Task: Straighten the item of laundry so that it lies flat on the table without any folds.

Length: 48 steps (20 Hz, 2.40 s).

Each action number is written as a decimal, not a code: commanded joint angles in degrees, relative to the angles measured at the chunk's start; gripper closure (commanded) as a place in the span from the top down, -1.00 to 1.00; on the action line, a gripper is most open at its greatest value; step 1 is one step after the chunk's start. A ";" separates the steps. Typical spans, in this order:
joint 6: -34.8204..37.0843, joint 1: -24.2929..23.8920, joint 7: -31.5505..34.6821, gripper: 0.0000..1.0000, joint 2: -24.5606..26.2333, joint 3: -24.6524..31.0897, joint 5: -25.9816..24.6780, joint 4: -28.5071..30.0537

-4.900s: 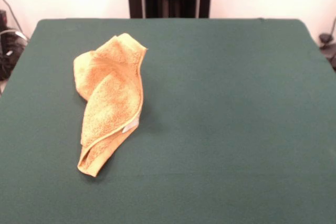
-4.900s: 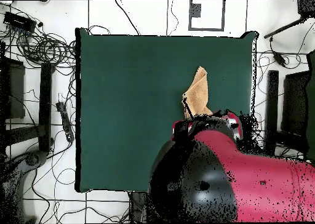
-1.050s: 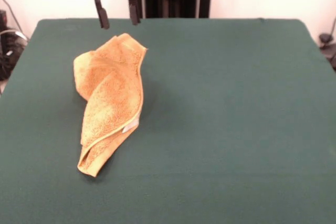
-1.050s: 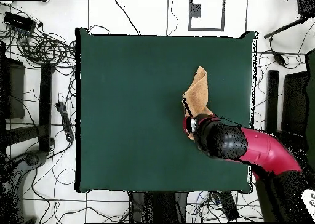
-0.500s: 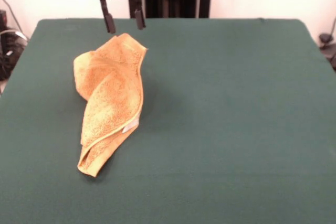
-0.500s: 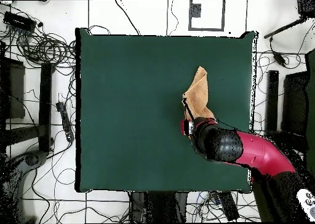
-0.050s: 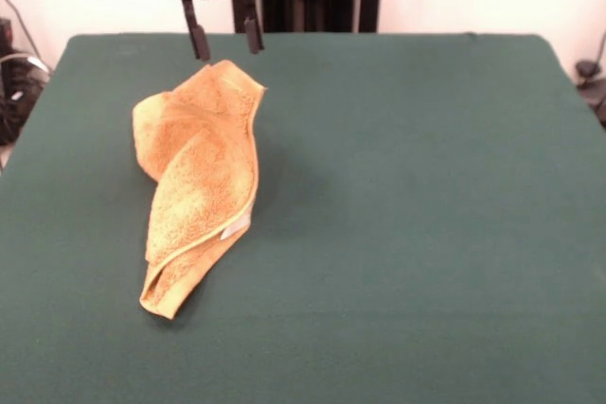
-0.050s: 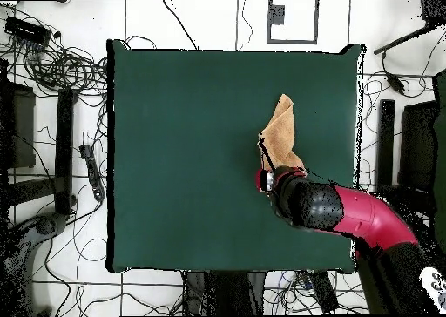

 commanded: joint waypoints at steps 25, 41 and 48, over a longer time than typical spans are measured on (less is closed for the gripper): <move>-0.34 6.07 8.78 1.00 1.07 -1.89 -0.39 -0.09; -0.61 6.08 7.56 1.00 3.58 -2.23 -0.08 -2.22; -2.44 6.63 8.12 1.00 4.42 -2.67 -0.35 -1.82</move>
